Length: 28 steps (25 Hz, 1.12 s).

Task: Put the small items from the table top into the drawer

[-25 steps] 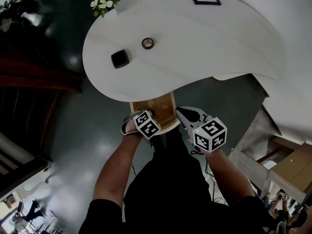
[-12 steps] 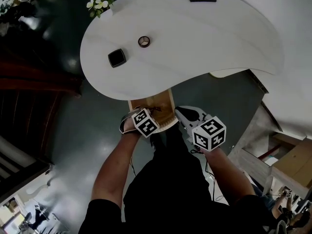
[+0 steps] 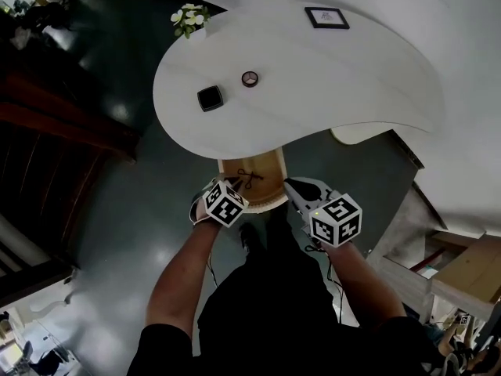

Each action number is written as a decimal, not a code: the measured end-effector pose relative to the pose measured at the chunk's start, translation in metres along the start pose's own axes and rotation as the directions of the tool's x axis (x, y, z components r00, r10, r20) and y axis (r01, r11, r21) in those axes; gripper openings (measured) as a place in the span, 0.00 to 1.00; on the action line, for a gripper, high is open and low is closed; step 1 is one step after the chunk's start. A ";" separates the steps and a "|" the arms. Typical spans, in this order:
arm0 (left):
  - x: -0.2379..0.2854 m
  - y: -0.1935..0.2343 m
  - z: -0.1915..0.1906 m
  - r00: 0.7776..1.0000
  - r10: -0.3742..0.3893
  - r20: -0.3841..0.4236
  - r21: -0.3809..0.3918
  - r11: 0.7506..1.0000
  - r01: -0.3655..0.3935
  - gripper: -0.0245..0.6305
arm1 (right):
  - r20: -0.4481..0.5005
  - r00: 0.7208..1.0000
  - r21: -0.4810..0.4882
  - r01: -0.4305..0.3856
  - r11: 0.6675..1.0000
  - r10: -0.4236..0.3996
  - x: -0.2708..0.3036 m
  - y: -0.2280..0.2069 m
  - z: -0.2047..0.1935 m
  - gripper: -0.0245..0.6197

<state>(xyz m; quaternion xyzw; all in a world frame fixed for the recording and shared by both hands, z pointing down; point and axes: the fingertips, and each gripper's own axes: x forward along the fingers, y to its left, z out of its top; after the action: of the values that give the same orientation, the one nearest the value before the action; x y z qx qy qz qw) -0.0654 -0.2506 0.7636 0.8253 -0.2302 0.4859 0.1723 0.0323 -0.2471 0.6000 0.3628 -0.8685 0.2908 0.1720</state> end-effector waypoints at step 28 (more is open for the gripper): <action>-0.215 -0.039 0.074 0.806 0.233 0.543 -0.311 0.948 -0.064 0.05 | 0.198 0.980 -0.156 0.022 0.988 0.010 -0.125 0.072 0.047 0.05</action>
<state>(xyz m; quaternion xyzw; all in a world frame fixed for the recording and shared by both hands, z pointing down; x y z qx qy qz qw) -0.0813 -0.2100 0.5368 0.8796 -0.4017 0.1897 0.1700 0.0608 -0.1697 0.4722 0.3779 -0.9004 0.1831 0.1135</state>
